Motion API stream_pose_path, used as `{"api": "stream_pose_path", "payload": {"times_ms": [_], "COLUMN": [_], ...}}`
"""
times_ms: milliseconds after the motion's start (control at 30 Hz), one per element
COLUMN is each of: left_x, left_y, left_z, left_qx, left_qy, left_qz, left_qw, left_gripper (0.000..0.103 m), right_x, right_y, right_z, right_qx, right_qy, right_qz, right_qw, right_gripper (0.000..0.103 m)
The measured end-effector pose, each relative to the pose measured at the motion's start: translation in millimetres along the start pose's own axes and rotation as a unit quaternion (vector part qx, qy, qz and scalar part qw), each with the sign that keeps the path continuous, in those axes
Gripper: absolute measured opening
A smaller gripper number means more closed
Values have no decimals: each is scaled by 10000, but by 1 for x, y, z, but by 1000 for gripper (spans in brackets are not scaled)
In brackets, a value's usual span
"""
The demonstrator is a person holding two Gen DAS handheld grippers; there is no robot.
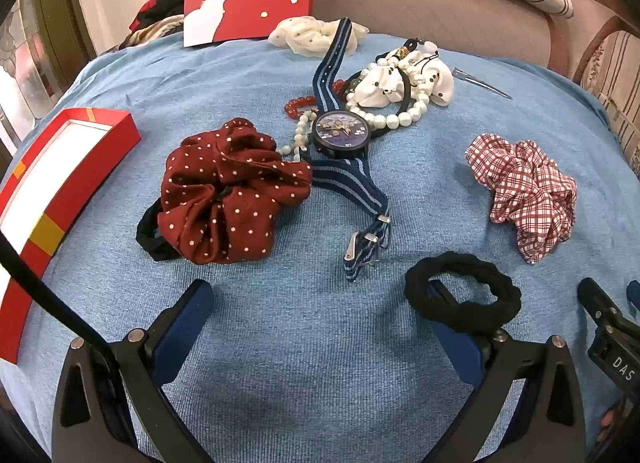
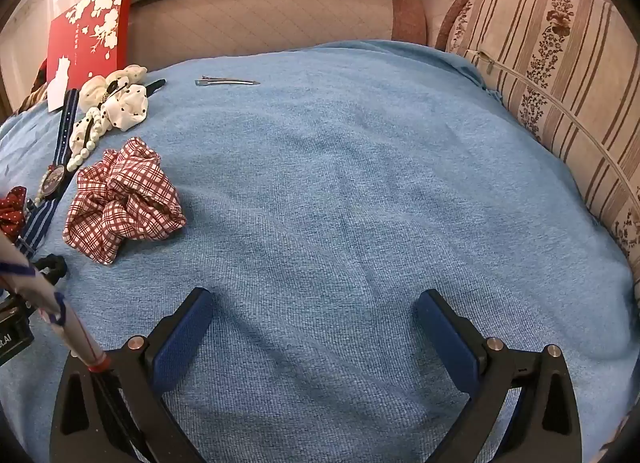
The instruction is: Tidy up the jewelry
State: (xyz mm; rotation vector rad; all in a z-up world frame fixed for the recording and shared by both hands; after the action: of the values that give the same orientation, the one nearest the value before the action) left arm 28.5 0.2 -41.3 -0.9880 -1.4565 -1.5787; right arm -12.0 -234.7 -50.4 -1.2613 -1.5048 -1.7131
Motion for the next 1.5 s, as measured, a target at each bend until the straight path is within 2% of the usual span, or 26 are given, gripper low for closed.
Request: {"api": "stream_pose_path", "payload": {"times_ms": [1067, 1333, 1500], "left_x": [0, 0, 0], "left_y": [0, 0, 0], "left_z": [0, 0, 0], "left_qx": [29, 26, 32], "left_qy": [-60, -54, -67], "left_qz": [-25, -28, -26], "left_qw": [10000, 10000, 10000], "left_gripper": [103, 103, 103], "right_x": [3, 5, 4], "right_y": [-1, -11, -12], "right_z": [2, -3, -3], "right_qx": [3, -116, -306], "right_qy": [10, 270, 266], "right_qz": [42, 143, 365], "right_qw": [10000, 9995, 9985], "right_gripper": [103, 103, 103]}}
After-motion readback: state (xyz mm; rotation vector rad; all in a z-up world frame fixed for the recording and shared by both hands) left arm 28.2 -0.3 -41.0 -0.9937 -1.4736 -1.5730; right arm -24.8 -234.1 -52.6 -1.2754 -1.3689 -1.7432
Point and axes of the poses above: each gripper's, at about its wrist camera, not at the fingertips, and x roughly against the way its jaws point, z to its left, y to its top, the point moved 5 cm from there along -x, roughly the way its jaws point, and after that the axes turned 10 degrees about z, right-handed, at the moved point
